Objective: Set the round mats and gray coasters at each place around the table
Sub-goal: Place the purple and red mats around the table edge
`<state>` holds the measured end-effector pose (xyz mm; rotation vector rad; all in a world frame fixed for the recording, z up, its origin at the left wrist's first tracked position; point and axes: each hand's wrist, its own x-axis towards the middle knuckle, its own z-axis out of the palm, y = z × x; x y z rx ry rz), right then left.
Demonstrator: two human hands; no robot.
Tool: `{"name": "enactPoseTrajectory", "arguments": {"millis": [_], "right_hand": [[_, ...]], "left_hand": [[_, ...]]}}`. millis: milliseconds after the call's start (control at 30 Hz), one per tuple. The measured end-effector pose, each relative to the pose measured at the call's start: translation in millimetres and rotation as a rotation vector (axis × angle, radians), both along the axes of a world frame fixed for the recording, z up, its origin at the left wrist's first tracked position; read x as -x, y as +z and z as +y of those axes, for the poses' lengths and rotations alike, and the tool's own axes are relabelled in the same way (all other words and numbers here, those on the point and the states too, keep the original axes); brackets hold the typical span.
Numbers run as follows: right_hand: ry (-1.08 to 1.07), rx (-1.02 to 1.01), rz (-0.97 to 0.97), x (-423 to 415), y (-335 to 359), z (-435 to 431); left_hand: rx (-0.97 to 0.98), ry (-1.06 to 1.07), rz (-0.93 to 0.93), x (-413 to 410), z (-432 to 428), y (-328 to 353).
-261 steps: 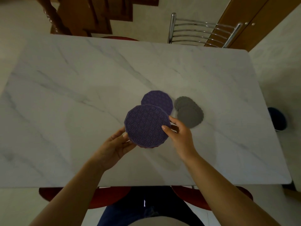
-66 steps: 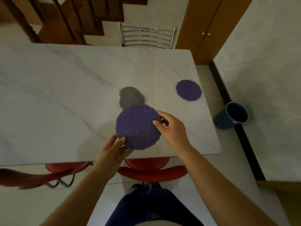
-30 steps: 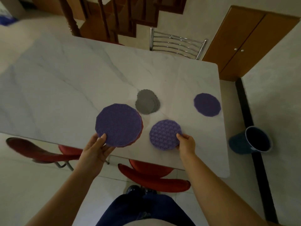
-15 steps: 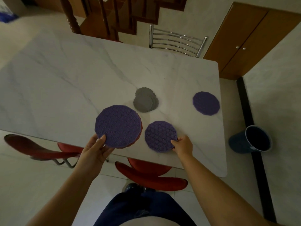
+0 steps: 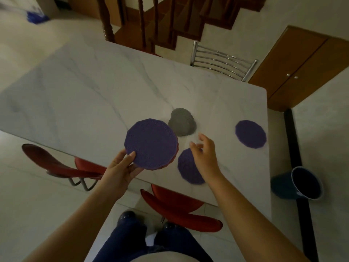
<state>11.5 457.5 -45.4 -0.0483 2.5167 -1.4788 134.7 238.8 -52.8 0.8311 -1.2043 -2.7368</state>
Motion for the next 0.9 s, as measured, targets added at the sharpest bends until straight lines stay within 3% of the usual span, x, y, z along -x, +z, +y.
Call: {"name": "enactPoseTrajectory", "arguments": {"millis": [100,200,533,900], "right_hand": [[0.175,0.121,-0.046,-11,23,-49],[0.26,0.05,-0.014,-17,25,-90],[0.127,-0.122,0.036,-41,13,-263],[-0.064,0.084,0.142,-48,33,-386]], "left_hand": [[-0.02,-0.052,0.01,6,-21,-3],[-0.047,-0.101,-0.001,13,-53,-6],[0.017,-0.27,0.019,13,-250,-7],[-0.037,-0.286,0.009,3,-369,-12]]}}
